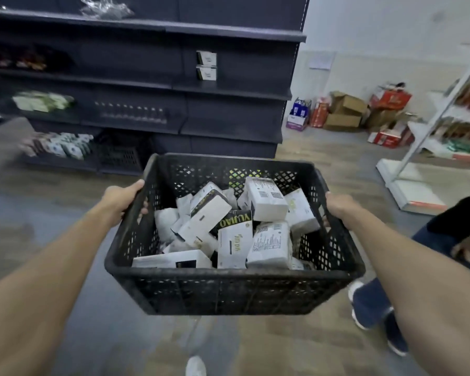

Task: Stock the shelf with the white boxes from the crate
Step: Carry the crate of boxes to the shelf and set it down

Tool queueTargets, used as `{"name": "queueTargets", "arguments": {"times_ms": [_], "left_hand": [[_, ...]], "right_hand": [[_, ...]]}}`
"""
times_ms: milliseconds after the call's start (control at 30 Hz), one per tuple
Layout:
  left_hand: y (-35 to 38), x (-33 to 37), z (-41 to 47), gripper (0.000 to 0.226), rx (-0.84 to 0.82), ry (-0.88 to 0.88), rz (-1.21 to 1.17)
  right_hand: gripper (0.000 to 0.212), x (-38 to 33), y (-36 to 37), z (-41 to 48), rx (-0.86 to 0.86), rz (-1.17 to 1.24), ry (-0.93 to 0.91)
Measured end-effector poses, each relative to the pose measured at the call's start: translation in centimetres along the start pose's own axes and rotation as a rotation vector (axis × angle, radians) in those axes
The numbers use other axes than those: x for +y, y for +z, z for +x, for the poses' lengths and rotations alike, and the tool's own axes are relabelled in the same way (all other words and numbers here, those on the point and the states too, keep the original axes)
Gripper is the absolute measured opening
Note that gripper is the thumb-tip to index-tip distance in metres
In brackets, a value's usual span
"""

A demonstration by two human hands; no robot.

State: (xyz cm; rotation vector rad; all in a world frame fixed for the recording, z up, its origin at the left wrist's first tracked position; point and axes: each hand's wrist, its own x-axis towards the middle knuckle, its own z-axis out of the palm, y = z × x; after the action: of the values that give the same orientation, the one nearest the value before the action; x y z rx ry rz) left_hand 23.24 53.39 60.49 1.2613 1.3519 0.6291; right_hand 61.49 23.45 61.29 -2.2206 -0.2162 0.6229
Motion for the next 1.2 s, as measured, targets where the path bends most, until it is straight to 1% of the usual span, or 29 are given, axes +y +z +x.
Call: {"name": "queueTargets", "arguments": {"times_ms": [167, 333, 467, 567, 667, 900, 1033, 1200], "left_hand": [[4.4, 4.5, 10.0, 0.043, -0.067, 0.012, -0.005], [9.5, 9.5, 21.3, 0.051, -0.154, -0.001, 0.015], [14.7, 12.4, 29.1, 0.052, -0.219, -0.028, 0.025], [18.9, 14.2, 34.4, 0.05, -0.216, -0.042, 0.027], [23.2, 15.4, 38.9, 0.048, -0.208, -0.033, 0.035], [31.8, 17.5, 48.9, 0.042, -0.165, -0.116, 0.026], [35.5, 18.4, 54.4, 0.045, -0.14, -0.149, 0.034], [39.7, 18.0, 63.5, 0.05, -0.175, -0.198, 0.046]], "right_hand": [[0.049, -5.7, 2.1, 8.4, 0.01, 0.008, 0.033], [0.054, -10.6, 3.2, 17.1, 0.074, -0.009, 0.101], [0.052, -13.7, 3.6, 23.5, 0.109, -0.003, 0.128], [0.052, -15.8, 4.1, 29.6, 0.129, 0.006, 0.148], [0.053, -17.7, 5.0, 36.1, 0.096, 0.013, 0.163], [0.056, -22.7, 7.3, 51.3, 0.059, 0.012, 0.242], [0.056, -25.0, 9.5, 58.7, 0.055, 0.007, 0.269], [0.052, -26.5, 12.7, 67.8, 0.012, -0.025, 0.321]]}}
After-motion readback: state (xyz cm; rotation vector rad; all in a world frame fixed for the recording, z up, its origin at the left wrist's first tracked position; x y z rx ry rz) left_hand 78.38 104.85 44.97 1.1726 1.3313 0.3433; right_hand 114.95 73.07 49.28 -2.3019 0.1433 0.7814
